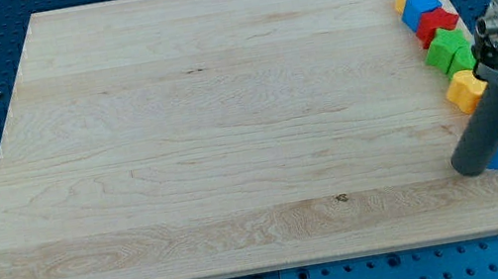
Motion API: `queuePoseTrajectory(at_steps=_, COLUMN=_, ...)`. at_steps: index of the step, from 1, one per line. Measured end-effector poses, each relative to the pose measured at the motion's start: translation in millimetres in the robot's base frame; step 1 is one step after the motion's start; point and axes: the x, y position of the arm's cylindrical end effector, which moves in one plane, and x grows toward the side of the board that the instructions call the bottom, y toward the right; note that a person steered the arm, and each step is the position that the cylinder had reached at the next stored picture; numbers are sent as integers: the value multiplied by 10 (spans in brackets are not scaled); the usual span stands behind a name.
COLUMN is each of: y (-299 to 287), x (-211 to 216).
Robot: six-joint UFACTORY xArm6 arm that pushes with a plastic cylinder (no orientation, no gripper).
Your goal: Slide the green circle slightly left
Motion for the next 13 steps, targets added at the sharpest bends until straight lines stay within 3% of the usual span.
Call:
queuePoseTrajectory(at_steps=2, y=-12, x=514)
queuePoseTrajectory(at_steps=4, y=21, x=517)
queuePoseTrajectory(at_steps=6, y=1019, x=502)
queuePoseTrajectory(at_steps=7, y=1335, x=372)
queuePoseTrajectory(at_steps=9, y=1326, x=-830)
queuePoseTrajectory(at_steps=10, y=1252, x=-1207)
queuePoseTrajectory(at_steps=13, y=541, x=-1189)
